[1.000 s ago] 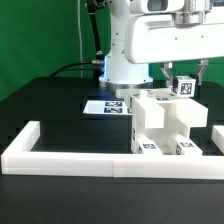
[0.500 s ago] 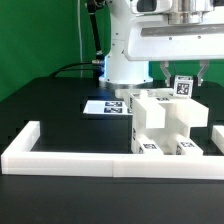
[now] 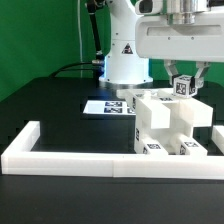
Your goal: Assemble chair
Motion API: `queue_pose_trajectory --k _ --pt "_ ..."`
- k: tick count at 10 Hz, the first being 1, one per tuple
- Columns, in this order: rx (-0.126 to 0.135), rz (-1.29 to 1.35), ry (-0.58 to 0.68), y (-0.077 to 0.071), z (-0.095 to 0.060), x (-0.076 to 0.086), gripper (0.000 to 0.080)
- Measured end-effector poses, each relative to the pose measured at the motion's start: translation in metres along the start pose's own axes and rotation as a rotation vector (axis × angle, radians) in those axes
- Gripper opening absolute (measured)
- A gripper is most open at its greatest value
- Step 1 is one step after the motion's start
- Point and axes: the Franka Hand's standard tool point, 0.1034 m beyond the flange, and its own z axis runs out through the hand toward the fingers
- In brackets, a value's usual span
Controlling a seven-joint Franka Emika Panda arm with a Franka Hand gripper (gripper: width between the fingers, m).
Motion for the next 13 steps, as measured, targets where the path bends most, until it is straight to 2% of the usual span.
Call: queue_pose_trajectory --k 4,6,8,9,10,13 --pt "0.007 0.330 -0.014 -0.003 0.001 -0.005 0.0288" --pt "0.007 0.287 -0.014 -0.003 0.001 -0.005 0.0288" --pt "0.006 0.207 -0.015 -0.005 0.001 -0.009 0.0571" --pt "0.009 0.103 -0.014 -0.006 0.000 -0.010 0.0571" --pt "0.010 0.005 -0.013 -0.007 0.000 -0.011 0.0634" --pt "0.013 -0.312 -0.009 -0.008 0.000 -0.013 0.0648"
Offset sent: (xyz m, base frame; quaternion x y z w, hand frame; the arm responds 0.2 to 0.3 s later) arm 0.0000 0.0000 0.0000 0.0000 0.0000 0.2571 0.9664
